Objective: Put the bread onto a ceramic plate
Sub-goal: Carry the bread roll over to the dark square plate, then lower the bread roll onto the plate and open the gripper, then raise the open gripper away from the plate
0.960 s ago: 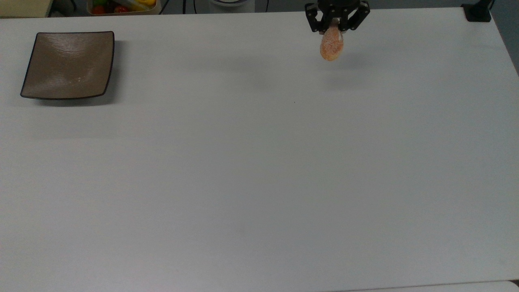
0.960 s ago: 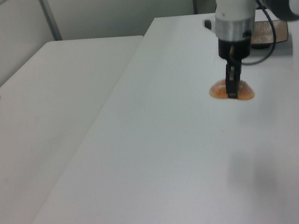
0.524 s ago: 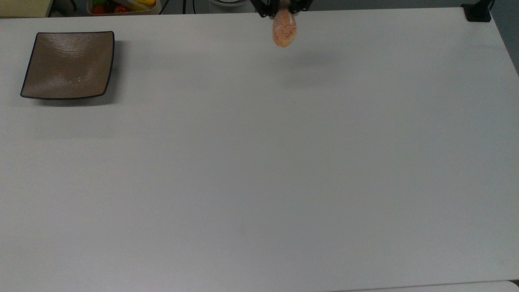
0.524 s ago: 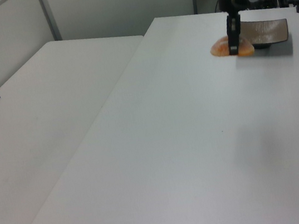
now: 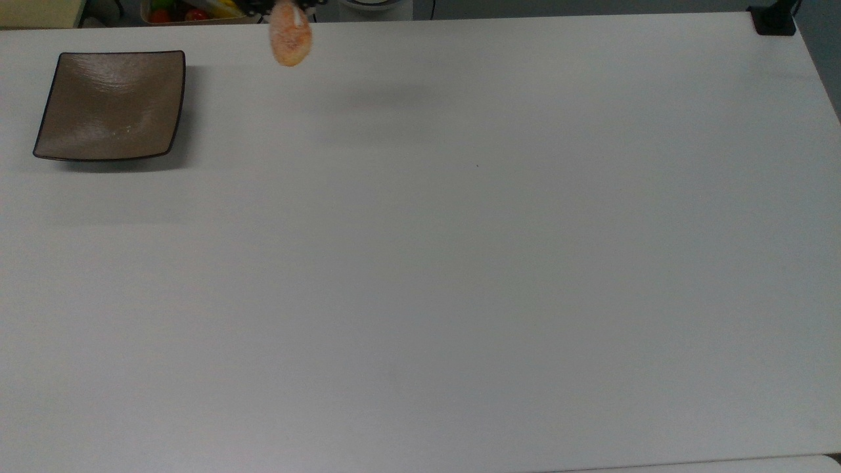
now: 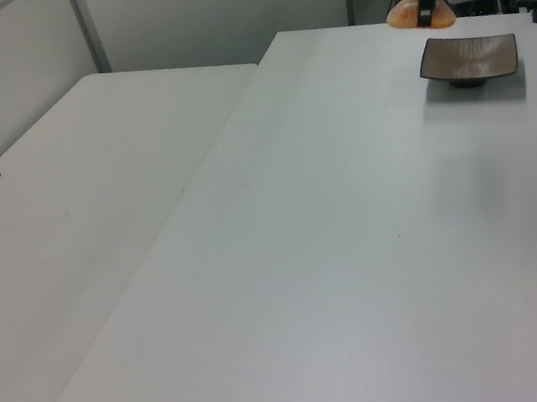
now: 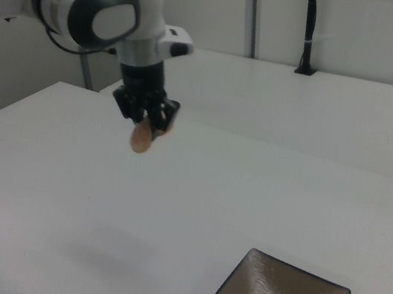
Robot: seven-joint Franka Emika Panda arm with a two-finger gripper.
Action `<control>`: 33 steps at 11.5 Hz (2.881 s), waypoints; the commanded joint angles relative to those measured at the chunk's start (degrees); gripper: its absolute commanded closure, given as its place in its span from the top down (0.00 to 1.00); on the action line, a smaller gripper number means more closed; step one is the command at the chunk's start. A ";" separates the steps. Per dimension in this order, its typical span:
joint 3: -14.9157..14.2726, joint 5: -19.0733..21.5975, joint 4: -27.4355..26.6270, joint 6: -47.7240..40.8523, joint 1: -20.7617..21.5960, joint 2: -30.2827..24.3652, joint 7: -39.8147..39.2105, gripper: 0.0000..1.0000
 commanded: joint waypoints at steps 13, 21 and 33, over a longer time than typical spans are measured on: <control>-19.55 -4.62 -3.48 21.99 -8.08 20.77 -30.29 0.25; -19.55 -4.54 -4.45 24.74 -9.05 25.27 -30.21 0.75; -11.83 -3.75 8.61 -3.70 -6.07 12.10 -16.02 1.00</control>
